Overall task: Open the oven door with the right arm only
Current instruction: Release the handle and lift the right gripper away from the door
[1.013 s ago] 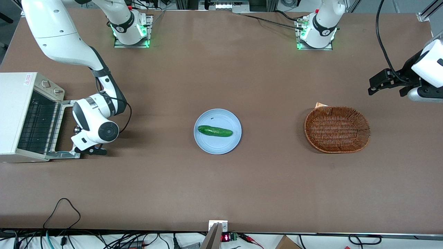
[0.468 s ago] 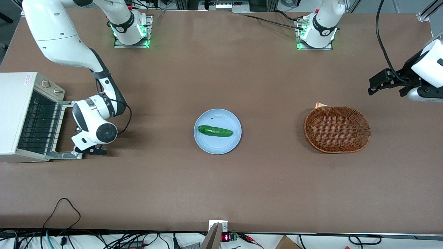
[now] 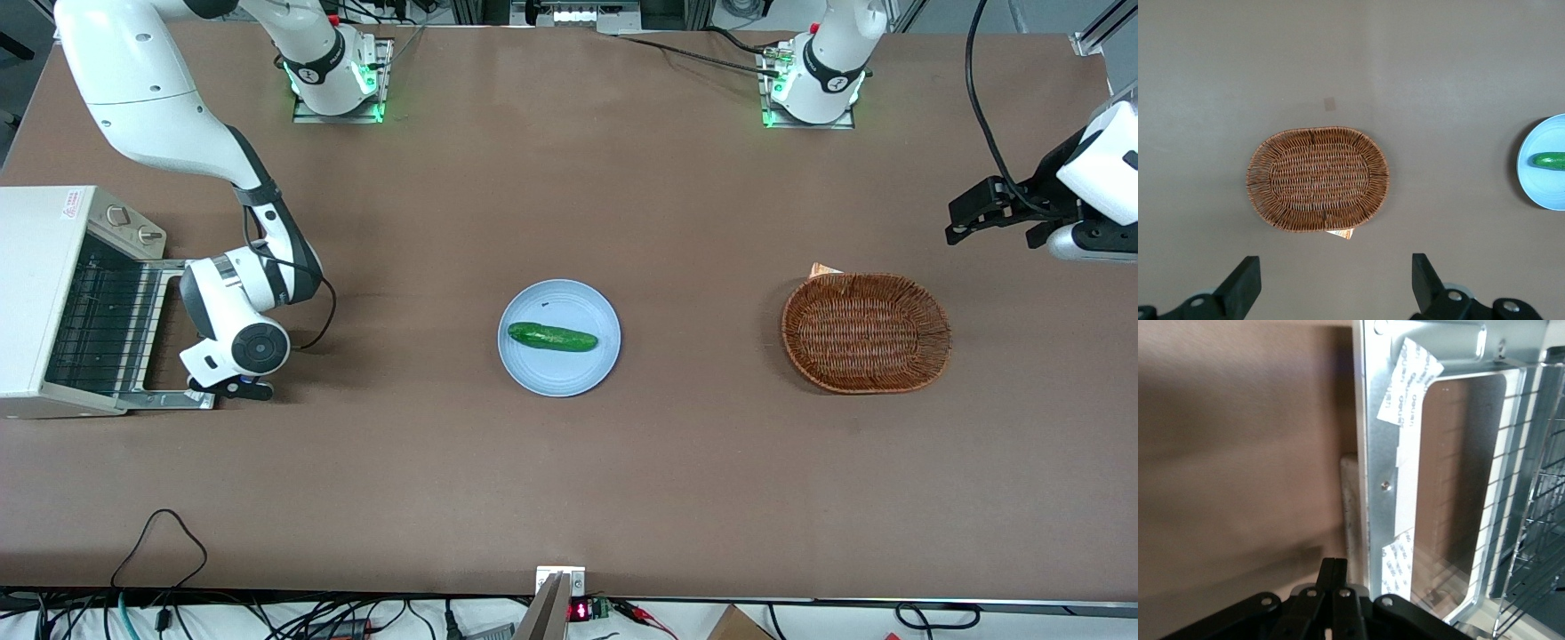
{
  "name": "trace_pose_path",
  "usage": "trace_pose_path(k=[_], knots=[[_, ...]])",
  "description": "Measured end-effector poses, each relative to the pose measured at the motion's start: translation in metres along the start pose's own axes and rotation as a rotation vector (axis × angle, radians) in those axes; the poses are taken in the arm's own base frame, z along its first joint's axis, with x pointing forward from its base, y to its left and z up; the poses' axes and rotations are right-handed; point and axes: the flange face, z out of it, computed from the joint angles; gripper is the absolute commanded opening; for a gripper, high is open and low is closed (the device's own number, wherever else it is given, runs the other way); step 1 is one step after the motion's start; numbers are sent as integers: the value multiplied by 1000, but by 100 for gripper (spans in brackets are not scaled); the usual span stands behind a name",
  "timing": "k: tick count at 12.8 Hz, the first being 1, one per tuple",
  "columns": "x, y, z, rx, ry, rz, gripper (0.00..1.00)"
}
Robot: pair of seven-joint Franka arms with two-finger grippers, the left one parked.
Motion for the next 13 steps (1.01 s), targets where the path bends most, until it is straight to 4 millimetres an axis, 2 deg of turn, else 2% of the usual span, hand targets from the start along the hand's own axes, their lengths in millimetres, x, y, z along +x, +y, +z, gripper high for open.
trace_pose_path(k=[2,3,4,5,6,7,10,13], knots=[[4,6,-14,46,-40,-6,2],[6,10,-24,68,-68,-13,6],[7,17,-36,95,-99,-19,14],[9,27,-53,131,-131,-28,35],[10,37,-72,170,-157,-40,81],[10,48,-92,208,-171,-46,99],[4,73,-139,303,-173,-30,100],[-17,105,-186,391,-180,-16,100]])
